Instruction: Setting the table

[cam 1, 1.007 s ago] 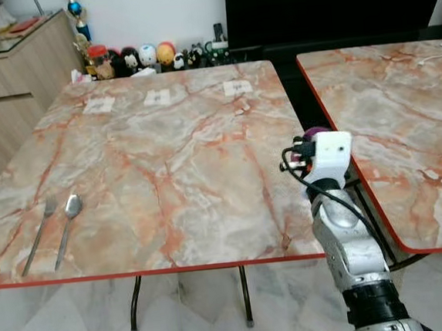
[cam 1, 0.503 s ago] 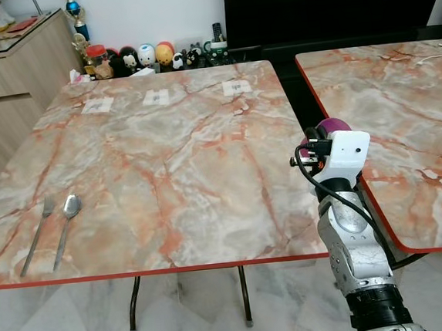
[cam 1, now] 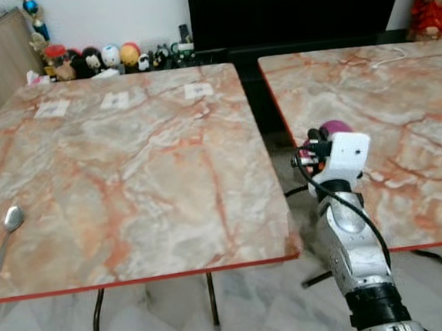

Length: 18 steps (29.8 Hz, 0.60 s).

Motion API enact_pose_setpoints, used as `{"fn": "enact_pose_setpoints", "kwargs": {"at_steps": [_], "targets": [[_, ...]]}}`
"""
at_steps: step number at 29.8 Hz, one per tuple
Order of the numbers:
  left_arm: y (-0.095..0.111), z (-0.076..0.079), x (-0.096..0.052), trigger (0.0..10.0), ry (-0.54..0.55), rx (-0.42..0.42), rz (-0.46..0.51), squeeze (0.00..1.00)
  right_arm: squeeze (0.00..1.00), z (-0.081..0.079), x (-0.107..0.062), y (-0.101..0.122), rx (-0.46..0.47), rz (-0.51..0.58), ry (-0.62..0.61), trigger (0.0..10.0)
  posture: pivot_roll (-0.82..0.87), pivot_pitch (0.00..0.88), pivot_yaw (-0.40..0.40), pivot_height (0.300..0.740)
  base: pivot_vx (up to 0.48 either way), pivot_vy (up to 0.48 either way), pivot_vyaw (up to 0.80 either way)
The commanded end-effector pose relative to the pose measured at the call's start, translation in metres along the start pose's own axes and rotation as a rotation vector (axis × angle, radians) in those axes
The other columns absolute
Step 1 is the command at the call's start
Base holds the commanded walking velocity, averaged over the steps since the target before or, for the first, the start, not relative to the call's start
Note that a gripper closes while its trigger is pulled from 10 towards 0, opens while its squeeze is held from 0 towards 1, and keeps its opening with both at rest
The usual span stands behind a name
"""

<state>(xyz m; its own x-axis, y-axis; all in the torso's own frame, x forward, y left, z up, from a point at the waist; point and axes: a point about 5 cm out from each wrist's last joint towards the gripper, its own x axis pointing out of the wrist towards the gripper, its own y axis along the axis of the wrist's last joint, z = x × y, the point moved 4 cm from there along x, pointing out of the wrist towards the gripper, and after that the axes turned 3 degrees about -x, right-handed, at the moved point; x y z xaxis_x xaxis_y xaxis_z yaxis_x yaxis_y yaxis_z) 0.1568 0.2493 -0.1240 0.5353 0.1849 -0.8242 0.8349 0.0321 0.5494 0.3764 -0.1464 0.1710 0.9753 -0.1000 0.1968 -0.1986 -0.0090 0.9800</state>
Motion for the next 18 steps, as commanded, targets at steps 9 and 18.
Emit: {"fn": "enact_pose_setpoints", "kwargs": {"at_steps": [9, 18], "targets": [[-0.004, -0.001, -0.001, 10.0, -0.011, 0.022, -0.021, 0.0, 0.0, 0.021, 0.003, -0.002, -0.025, -0.003, -0.075, 10.0, -0.1, 0.0, 0.038, 0.74, 0.0, -0.48, 0.0], [-0.002, -0.002, 0.0, 10.0, -0.007, 0.017, -0.015, 0.0, 0.0, 0.03, 0.004, -0.004, -0.033, -0.007, -0.112, 10.0, -0.09, 0.0, 0.04, 0.74, 0.0, -0.478, 0.0]]}}
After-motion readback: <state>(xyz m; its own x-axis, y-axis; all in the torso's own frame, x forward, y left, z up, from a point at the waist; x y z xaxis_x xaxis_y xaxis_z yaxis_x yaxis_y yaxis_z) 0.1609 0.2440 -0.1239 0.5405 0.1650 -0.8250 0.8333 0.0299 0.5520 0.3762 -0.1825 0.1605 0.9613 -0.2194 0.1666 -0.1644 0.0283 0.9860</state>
